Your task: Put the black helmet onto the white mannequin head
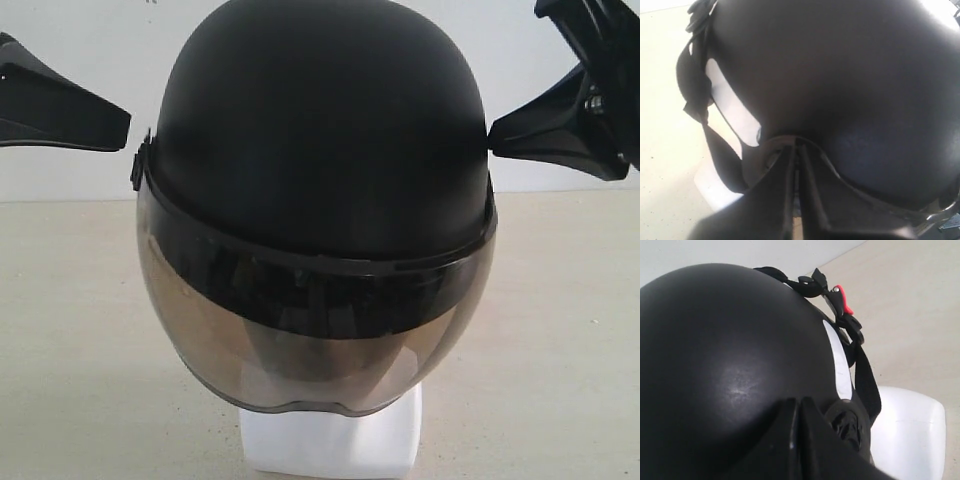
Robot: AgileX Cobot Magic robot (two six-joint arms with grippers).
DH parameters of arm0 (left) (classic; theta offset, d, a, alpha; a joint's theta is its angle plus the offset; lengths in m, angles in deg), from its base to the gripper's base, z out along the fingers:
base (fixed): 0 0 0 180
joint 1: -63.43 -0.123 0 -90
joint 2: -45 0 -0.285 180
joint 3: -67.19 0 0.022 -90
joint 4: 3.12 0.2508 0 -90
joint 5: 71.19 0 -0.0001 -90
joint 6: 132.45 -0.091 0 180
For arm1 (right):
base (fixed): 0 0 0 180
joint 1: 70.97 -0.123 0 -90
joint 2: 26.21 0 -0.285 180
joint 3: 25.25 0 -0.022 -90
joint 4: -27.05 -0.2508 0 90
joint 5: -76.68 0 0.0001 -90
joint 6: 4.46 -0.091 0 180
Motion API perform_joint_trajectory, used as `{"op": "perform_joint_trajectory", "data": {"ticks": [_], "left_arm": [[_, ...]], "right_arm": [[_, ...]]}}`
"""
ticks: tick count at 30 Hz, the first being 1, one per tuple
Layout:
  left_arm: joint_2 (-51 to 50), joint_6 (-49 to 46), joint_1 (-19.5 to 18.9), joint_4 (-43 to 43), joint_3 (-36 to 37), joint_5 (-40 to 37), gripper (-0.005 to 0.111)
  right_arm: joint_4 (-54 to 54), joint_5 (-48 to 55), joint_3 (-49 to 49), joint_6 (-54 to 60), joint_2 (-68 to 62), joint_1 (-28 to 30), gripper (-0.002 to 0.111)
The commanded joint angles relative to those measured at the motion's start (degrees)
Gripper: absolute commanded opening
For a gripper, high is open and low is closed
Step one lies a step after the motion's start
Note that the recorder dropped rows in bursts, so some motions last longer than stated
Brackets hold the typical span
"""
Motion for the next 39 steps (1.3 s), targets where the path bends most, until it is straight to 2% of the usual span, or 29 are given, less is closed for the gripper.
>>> {"op": "perform_joint_trajectory", "data": {"ticks": [1, 20, 24, 30, 33, 39], "left_arm": [[0.0, -0.5, -0.1, -0.8, -0.3, -0.2, 0.004], [0.3, -2.3, -0.1, -2.4, -0.3, -2.3, 0.004], [2.5, -2.3, 0.0, -2.2, -0.3, -3.1, 0.004], [10.8, -2.3, 5.1, -2.6, 4.5, -3.9, 0.004], [13.6, -2.3, 5.3, -2.7, 6.6, -7.4, 0.004], [15.2, -2.3, 5.3, -2.9, 6.7, -7.4, 0.004]], "right_arm": [[-1.9, -0.1, 0.2, 1.6, 1.1, 0.0, 0.000], [-1.0, -1.0, 0.2, 2.3, 4.7, 0.0, 0.000], [1.5, -1.1, 0.2, 12.4, 10.8, 0.0, 0.000], [2.1, 4.4, 0.2, 15.7, 22.2, 0.0, 0.000], [2.0, 4.4, 0.2, 15.7, 24.3, 0.0, 0.000], [2.0, 4.4, 0.2, 15.6, 24.8, 0.0, 0.000]]}}
